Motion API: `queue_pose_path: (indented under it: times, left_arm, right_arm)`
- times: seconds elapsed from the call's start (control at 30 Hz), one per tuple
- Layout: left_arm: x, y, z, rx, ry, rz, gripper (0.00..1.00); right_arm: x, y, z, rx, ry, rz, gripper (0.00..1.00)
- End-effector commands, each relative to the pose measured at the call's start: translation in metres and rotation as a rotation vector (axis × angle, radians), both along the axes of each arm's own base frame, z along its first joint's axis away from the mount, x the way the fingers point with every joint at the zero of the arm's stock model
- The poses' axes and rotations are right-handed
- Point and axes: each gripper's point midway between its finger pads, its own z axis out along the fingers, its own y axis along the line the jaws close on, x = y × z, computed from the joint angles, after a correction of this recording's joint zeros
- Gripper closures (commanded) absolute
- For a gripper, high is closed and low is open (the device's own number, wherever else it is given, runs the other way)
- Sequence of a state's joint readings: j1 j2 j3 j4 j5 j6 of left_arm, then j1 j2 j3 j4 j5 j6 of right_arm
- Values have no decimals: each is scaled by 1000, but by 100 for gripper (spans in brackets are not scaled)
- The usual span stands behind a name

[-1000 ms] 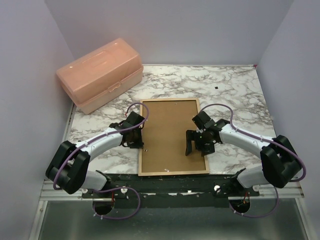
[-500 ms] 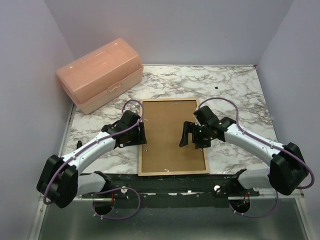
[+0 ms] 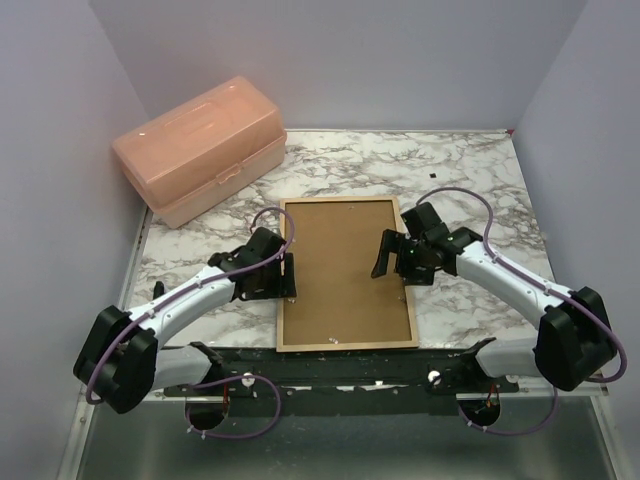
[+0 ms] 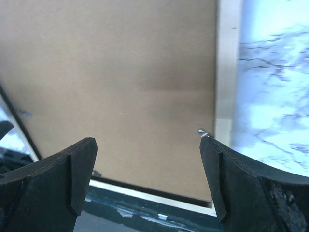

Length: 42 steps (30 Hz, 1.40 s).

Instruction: Put the photo into the frame

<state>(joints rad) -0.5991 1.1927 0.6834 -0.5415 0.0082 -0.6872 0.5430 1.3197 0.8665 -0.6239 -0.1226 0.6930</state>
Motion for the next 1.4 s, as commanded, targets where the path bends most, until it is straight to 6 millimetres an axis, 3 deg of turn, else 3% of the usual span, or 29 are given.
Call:
queue_pose_path:
  times: [0.0, 0.2, 0.43, 0.6, 0.77, 0.9, 0.97, 1.17, 1.37]
  left_arm:
    - [-12, 6, -19, 45, 72, 25, 27]
    - [-13, 6, -25, 59, 95, 29, 27]
    - [-14, -4, -27, 18, 108, 7, 27]
    - [-12, -12, -24, -15, 111, -6, 27]
    - [-3, -18, -14, -23, 99, -14, 26]
    - [3, 1, -16, 87, 105, 39, 23]
    - [3, 7, -20, 121, 119, 53, 23]
    - [-4, 14, -30, 137, 141, 60, 23]
    - [-3, 15, -32, 145, 136, 58, 23]
  right_arm:
    - [5, -39, -8, -160, -24, -84, 3]
    - [-7, -63, -38, -264, 52, -126, 2]
    - [-24, -51, -60, -213, 124, -82, 11]
    - [-35, -32, -67, -123, 155, -42, 26]
    - [-38, -4, -69, -79, 162, 17, 29]
    - [-41, 22, -69, -81, 154, 82, 30]
    - [-40, 24, -70, -119, 146, 92, 31]
    - [-36, -7, -77, -301, 114, 51, 34]
    - [-31, -26, -74, -383, 75, 11, 47]
